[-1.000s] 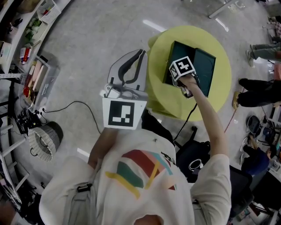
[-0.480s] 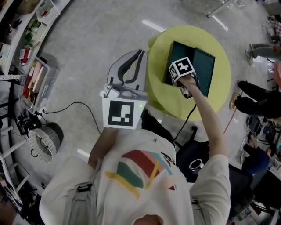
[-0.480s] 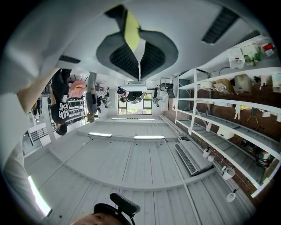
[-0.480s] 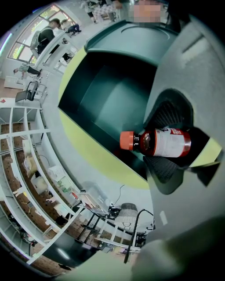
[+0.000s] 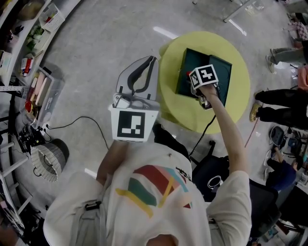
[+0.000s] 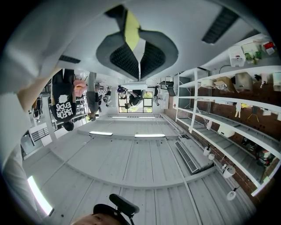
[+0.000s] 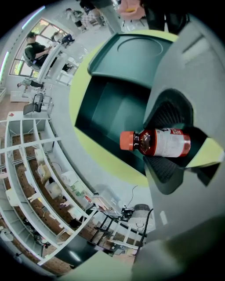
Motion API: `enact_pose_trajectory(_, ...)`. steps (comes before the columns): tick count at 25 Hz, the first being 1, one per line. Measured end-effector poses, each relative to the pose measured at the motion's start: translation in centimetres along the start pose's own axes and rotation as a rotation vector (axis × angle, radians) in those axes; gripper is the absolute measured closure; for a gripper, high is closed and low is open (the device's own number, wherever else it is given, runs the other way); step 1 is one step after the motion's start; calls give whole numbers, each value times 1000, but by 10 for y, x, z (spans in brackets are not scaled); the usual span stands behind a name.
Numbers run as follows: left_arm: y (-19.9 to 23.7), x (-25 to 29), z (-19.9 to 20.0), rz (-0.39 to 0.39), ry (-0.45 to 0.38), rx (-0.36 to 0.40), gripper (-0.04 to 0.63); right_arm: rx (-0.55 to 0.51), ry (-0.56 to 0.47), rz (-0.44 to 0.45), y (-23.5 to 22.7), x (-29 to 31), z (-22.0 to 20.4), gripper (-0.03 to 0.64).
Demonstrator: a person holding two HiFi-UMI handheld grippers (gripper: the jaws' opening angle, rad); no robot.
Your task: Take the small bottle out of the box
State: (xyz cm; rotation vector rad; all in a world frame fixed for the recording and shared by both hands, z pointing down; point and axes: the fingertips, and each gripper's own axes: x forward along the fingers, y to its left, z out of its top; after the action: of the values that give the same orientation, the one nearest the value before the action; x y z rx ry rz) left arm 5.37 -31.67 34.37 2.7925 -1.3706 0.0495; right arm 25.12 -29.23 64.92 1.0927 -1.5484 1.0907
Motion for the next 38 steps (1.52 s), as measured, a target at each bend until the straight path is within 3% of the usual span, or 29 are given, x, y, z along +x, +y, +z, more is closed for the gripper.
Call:
enact_pose_trajectory(8, -12, 7, 20, -34, -34, 14, 572, -14, -249, 14, 18, -77, 41, 420)
enact_pose_trajectory(17, -27, 16, 49, -94, -77, 31, 572, -87, -676, -44, 58, -217, 79, 420)
enact_pose_trajectory(27, -52, 16, 74, -163, -126, 33, 572, -88, -1112, -246, 86, -337, 55, 420)
enact_pose_trajectory(35, -69, 13, 89, -206, -157, 40, 572, -58, -1301, -362, 104, -381, 23, 419)
enact_pose_trajectory(38, -74, 9, 93, -203, -167, 97, 572, -30, -1344, -390, 110, -388, 9, 419)
